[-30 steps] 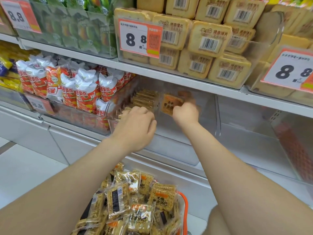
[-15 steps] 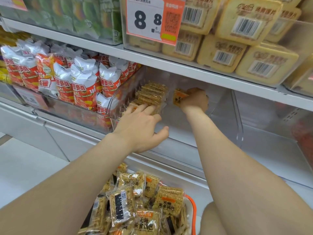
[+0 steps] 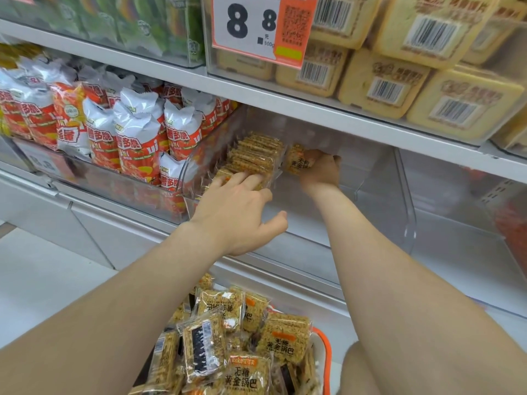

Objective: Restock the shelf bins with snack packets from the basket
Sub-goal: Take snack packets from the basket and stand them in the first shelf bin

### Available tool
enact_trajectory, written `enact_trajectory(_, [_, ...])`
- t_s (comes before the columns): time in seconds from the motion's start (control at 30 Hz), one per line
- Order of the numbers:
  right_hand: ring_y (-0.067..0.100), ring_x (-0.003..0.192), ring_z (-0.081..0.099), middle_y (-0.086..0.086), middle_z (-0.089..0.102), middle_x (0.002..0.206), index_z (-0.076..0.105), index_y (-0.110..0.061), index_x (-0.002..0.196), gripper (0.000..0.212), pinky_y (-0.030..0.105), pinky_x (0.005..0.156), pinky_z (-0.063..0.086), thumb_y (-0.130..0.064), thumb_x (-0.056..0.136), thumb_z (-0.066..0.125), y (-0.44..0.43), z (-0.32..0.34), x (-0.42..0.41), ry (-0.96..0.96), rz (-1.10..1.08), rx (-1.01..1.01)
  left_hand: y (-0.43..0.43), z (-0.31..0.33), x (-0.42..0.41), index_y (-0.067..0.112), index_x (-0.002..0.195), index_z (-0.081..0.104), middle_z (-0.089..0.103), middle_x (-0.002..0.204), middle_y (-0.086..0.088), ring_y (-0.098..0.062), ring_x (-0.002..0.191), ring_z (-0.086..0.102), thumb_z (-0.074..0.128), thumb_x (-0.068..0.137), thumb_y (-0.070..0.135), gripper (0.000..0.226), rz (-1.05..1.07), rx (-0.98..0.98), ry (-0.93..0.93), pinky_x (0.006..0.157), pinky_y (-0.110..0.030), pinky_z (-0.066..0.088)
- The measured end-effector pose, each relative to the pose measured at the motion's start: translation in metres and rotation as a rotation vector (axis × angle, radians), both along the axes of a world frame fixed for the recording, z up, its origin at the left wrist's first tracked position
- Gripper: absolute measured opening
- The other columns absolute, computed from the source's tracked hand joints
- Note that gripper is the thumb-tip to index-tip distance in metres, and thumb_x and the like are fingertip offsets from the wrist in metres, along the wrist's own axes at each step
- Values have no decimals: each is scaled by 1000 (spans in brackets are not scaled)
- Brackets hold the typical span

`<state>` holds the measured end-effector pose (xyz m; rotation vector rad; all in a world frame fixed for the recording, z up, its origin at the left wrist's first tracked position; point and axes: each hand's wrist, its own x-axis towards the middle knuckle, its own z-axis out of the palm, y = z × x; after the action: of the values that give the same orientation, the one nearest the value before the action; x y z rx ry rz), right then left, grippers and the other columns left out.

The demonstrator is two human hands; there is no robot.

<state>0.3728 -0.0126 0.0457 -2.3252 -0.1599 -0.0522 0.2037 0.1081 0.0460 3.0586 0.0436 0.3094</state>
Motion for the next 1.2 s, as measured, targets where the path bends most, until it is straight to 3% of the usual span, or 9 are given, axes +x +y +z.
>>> enact_trajectory(0.13, [35,129,44,19,27,149,57,-15,141,52,35,104,50,0,93,49,0,4,-3,71,-31,-8,-1,-1,0,31,132,68,54,146,4,-20,137,44,21,88,71,75,7,-22,3,114,-49,36])
enact_trajectory(0.2, [38,136,37,22,30,146,54,-13,142,52,35,100,52,0,92,48,-1,6,-4,90,-71,11,-1,-1,0,31,132,68,54,146,4,-20,138,44,21,88,70,75,8,-26,4,115,-50,36])
enact_trajectory(0.33, [40,135,46,23,37,148,39,-9,150,59,34,101,47,-4,92,51,-4,4,-3,93,-58,140,-1,-1,0,31,132,68,52,150,4,-20,141,42,23,88,70,74,9,-37,9,116,-50,35])
enact_trajectory(0.5, [38,136,45,19,31,154,35,-23,158,67,28,96,42,-2,95,45,-4,5,-3,66,24,132,0,0,0,32,132,67,53,149,5,-19,140,42,23,88,71,74,15,-43,16,115,-51,35])
enact_trajectory(0.8, [38,159,2,18,0,169,17,-34,166,76,40,107,45,-5,99,41,-1,3,-4,156,251,-190,-8,6,2,32,131,67,51,150,6,-17,144,38,27,88,71,70,98,-106,45,117,-60,26])
enact_trajectory(0.87, [39,158,8,18,5,168,22,-31,165,74,39,111,44,-8,99,46,-2,2,-3,158,232,-164,-8,4,2,31,131,66,51,150,4,-18,145,37,25,89,69,70,92,-113,47,120,-61,23])
enact_trajectory(0.97, [38,156,16,21,11,165,37,-31,158,72,27,86,51,-3,93,49,-4,5,-5,163,152,-97,-5,1,-1,31,133,64,52,148,2,-21,143,39,19,94,67,71,53,-90,38,122,-57,22])
enact_trajectory(1.1, [36,158,1,20,23,165,44,-29,155,62,40,103,50,-5,98,45,-8,10,-10,128,125,-163,-3,5,-8,25,145,53,58,142,0,-25,135,49,18,100,64,69,5,-46,-17,118,-51,30])
enact_trajectory(1.2, [38,151,22,20,33,159,50,-22,150,52,44,106,48,-19,98,54,-11,12,-14,108,92,-276,-5,9,-15,20,144,49,57,139,-1,-27,129,51,23,101,60,64,-8,-50,-55,112,-48,37])
